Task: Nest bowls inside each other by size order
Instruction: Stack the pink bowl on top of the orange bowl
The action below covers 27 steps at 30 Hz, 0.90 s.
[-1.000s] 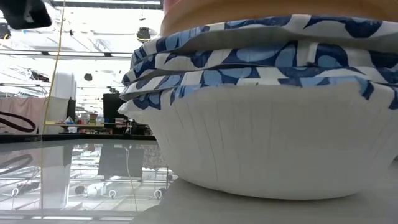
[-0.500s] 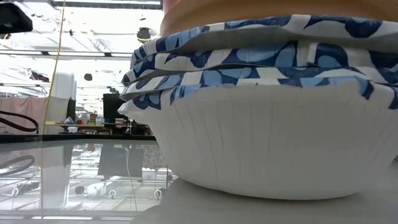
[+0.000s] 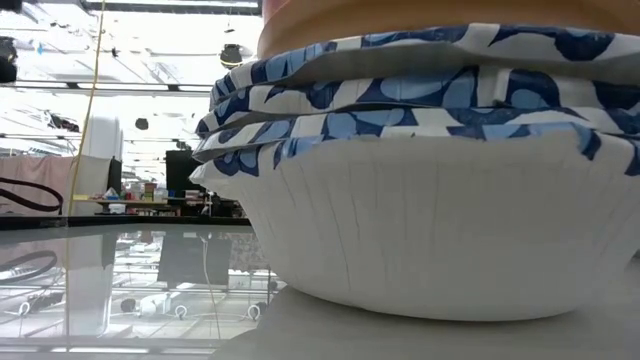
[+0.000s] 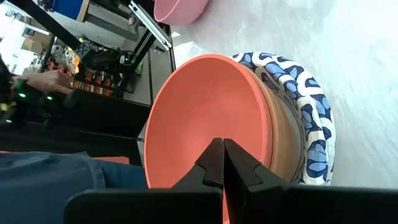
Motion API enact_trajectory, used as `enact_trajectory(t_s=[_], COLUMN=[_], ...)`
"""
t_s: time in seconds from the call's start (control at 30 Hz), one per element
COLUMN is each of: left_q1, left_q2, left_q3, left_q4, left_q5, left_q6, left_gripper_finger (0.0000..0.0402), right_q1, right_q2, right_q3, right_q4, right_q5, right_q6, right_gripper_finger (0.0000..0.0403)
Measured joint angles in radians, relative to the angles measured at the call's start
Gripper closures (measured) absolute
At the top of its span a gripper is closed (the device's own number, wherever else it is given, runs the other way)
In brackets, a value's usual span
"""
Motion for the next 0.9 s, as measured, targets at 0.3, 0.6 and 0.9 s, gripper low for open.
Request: enact_trajectory(t_s=[0.3, 0.6, 0.9], left_q1=[-0.005, -0.004, 0.073], left_q2=[0.0, -0.003, -0.003], left_q3=[-0.199, -0.339, -0.339], left_q4=[0.182, 0.393, 0.454], left_q5=[0.094, 0.155, 0.018], left_q6=[-0.084, -0.277, -0.464], left_gripper_finger=[0.0156, 0.0355, 0.0399], right_q1=[0.0, 0.058, 0.023], right_q2=[0.0, -0.014, -0.228], right_q3=[0.0, 0.0, -0.001], right_q4=[0.036, 0.248, 0.319], right_q5=[0.025, 0.027, 0.106], right_q6=[0.03, 0.016, -0.107], right_gripper_finger=[0.0386, 0.0388, 0.0388])
